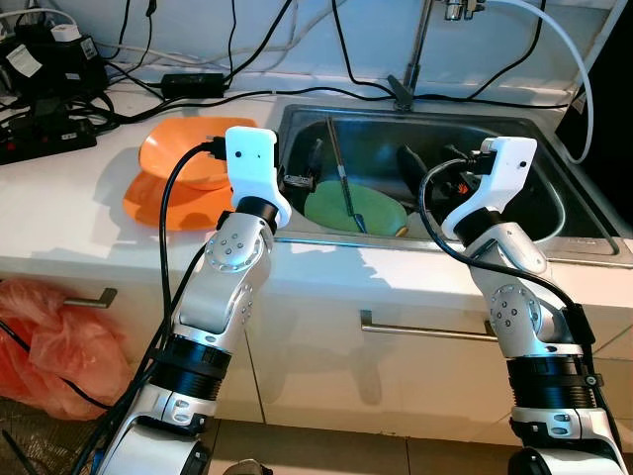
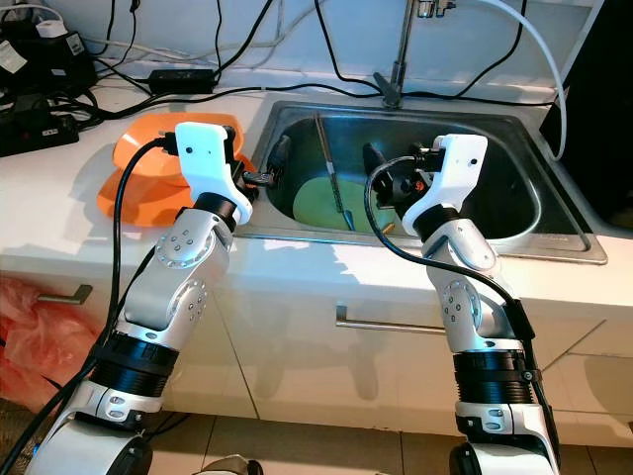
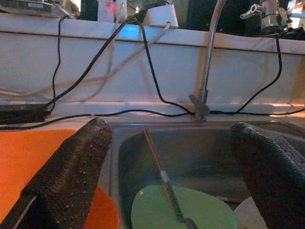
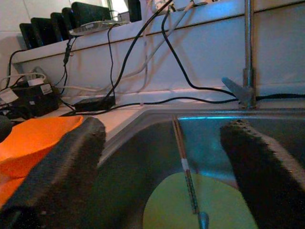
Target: Kitchen organization
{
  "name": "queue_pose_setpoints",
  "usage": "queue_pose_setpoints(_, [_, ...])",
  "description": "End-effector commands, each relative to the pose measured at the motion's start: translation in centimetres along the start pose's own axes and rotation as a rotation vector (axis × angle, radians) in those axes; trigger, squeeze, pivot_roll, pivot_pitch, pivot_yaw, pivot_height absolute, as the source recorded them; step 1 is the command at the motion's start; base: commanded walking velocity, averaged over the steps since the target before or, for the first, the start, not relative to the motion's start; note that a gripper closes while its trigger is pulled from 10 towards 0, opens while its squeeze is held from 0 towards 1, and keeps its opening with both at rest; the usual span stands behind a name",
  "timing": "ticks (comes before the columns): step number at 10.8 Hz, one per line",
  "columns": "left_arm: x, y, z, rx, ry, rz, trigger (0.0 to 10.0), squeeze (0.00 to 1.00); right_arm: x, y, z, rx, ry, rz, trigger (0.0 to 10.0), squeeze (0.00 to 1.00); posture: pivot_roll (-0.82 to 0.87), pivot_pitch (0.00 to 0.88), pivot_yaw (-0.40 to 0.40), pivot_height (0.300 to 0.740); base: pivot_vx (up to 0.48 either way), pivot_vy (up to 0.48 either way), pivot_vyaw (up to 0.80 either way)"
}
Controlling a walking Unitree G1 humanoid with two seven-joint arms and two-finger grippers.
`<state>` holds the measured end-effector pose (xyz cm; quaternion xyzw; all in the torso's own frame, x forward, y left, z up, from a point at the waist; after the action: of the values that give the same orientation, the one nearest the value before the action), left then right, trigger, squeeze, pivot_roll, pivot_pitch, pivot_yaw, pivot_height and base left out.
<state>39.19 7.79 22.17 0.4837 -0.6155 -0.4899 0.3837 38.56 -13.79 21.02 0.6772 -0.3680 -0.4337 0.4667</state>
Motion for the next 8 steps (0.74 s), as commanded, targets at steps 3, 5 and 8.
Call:
queue_pose_setpoints(3, [0.43, 0.39, -0.11, 0.010, -0.004, 0.014, 10.0, 0.00, 0.11, 0.34, -0.08, 0.006, -0.001, 0.002, 10.0, 1.00, -0.01, 0.065, 0.079, 0.740, 0.000, 0.000, 0.00])
queue_pose_setpoints(5, [0.43, 0.39, -0.11, 0.010, -0.004, 0.014, 10.0, 0.00, 0.11, 0.34, -0.08, 0.006, -0.001, 0.002, 10.0, 1.00, -0.01, 0.065, 0.079, 0.740, 0.000, 0.000, 0.00])
queue_pose_setpoints(8, [0.43, 0.39, -0.11, 0.010, -0.004, 0.014, 10.0, 0.00, 0.11, 0.34, -0.08, 0.006, -0.001, 0.002, 10.0, 1.00, -0.01, 0.065, 0.079, 0.740, 0.000, 0.000, 0.00])
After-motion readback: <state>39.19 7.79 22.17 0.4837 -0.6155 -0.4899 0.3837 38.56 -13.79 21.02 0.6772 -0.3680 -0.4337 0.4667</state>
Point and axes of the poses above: a point about 5 cm out from each wrist's last joint towards the gripper, its own z axis pointing back from the gripper into the wrist, its own y axis along the axis of the wrist's last joint, x = y × z, the point moved 5 cm from there along -z, pointing out of the wrist towards the gripper, and after that the axes turned 2 degrees about -z, right-handed, at the moved point
